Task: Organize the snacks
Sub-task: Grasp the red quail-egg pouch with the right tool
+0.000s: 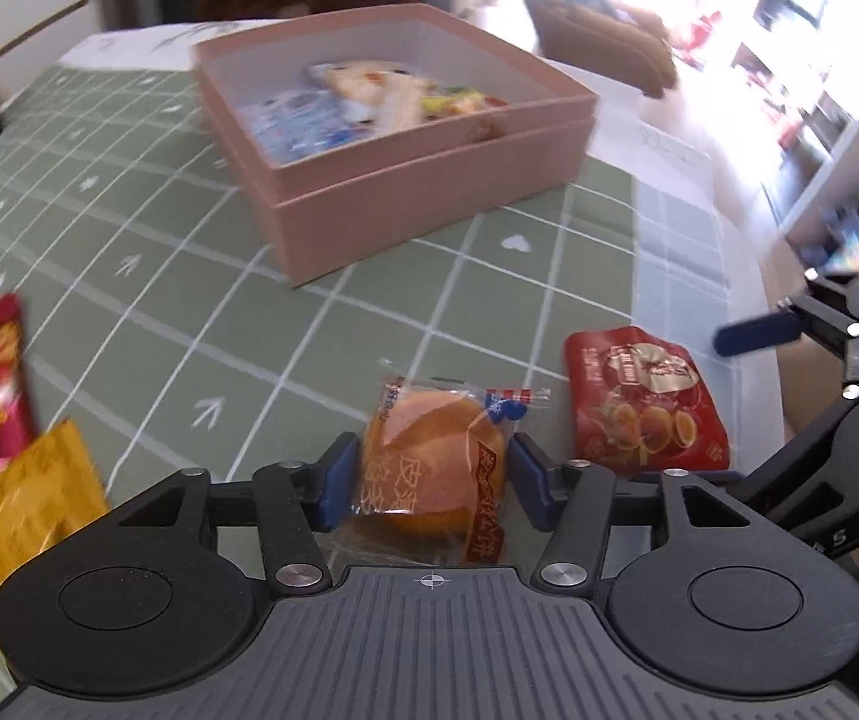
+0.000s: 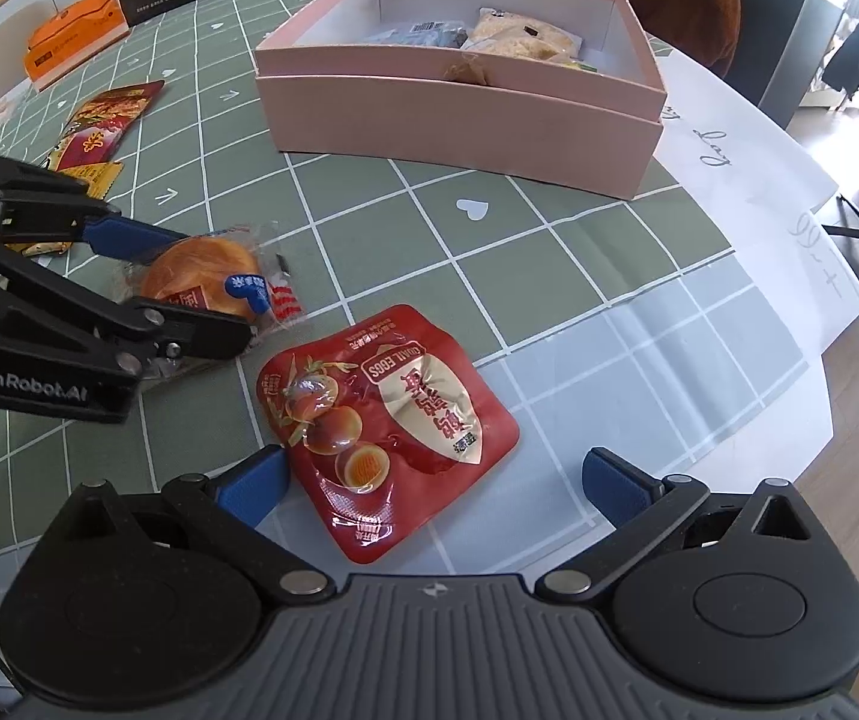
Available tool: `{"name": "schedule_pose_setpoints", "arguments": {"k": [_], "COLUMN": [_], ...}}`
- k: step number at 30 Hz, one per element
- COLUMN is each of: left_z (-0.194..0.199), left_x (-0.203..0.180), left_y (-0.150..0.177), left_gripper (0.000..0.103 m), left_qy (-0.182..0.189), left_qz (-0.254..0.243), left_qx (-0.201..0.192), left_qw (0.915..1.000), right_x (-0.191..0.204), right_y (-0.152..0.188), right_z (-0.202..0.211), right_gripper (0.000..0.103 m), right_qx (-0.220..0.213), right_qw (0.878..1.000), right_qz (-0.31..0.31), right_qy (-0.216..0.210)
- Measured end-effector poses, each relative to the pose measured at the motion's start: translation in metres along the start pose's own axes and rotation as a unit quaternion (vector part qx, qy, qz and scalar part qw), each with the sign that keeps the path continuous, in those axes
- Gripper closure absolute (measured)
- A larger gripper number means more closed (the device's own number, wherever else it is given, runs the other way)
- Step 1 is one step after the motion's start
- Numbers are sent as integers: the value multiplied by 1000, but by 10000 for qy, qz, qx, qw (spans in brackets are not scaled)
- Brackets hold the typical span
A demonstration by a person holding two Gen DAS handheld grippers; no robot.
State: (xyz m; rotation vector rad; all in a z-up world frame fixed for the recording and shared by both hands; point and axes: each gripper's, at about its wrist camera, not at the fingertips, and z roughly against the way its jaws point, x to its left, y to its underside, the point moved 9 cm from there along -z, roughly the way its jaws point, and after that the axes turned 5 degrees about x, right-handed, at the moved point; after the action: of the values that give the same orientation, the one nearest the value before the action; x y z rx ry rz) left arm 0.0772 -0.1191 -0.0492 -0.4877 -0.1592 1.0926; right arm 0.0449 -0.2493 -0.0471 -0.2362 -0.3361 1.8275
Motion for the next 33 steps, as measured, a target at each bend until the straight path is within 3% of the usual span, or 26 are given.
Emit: {"name": "schedule_pose_setpoints", "arguments": {"k": [4, 7, 15, 19, 22, 30, 33], "left_z": [11, 15, 15, 15, 16, 17, 17], "left_x": [20, 24, 6, 3, 3, 3, 2], "left_y": [14, 22, 28, 29, 31, 31, 32], "left_gripper": [43, 43, 43, 43, 44, 44, 44], "left_qy": [-530, -468, -618, -527, -478, -470, -474], "left_qz": [739, 1215, 1209, 1263, 1347, 1390, 1410], "left_qx": [-194, -309, -299, -313, -349, -375, -362], "left_qw": [9957, 9910, 9903, 9901, 9891, 9885, 9882], "right_x": [-8, -19, -51, -70, -81, -64, -53], "right_y": [-3, -9, -20, -21, -18, 0, -1], "right_z": [10, 20, 26, 15, 4, 11, 22], "right_gripper": [2, 2, 6, 17, 18, 18, 18], "right_qx": [-79, -240, -513, -401, -226, -83, -242], "right_qw": [9996, 9980, 9926, 9889, 9876, 9921, 9931], "right_qz": [-249, -542, -998, -1123, -1056, -914, -974], "right_qy": [-130, -212, 466, 885, 1140, 851, 612]}}
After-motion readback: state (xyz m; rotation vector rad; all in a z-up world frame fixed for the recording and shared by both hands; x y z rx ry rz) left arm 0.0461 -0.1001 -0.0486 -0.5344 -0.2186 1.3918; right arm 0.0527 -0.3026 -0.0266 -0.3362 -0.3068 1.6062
